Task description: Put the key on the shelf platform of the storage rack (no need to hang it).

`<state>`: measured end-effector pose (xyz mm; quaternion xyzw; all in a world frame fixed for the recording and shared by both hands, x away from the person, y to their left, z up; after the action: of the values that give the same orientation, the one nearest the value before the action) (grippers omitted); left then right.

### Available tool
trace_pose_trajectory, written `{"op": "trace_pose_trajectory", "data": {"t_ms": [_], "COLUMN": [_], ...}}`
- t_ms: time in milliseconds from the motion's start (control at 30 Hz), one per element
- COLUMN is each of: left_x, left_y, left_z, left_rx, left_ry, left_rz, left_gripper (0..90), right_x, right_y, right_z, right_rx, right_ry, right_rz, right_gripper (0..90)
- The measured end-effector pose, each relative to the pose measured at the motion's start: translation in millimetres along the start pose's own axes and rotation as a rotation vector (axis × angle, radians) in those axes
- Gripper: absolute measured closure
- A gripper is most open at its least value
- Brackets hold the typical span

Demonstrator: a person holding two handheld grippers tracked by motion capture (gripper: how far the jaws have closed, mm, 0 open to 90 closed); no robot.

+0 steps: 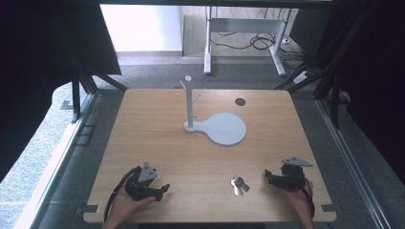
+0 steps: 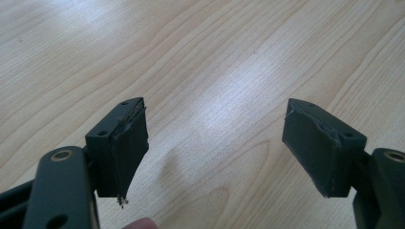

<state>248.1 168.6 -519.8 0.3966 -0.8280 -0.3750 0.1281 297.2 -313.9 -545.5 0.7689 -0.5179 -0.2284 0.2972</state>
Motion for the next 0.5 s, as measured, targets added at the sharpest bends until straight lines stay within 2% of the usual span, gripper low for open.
{"op": "trace_pose_trajectory", "data": {"t_ms": [500], "left_x": [0.1], "left_y": [0.3], "left_z": [-0.1], "left_rx": [-0.001], "left_ry": [0.002], "left_rz": [0.005], "left_gripper": [23.8], "right_x": [0.3], "right_y": [-0.4], "right_z": [1.8], "right_rx": [0.018], "right_ry": [-0.006], "right_rz": [0.006], "right_gripper": [16.9]}}
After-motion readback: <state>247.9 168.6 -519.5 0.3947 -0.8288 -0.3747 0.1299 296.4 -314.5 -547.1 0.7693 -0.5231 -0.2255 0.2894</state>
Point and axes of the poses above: each handheld gripper's, and its own axes: y roughly backward along the jaws, z roughly out of its underside, x roughly to its right, the point moved 1 cm from there along -y, roughly forward along the jaws, and after that the axes turned 4 degrees about -z, right-handed, at the moved point
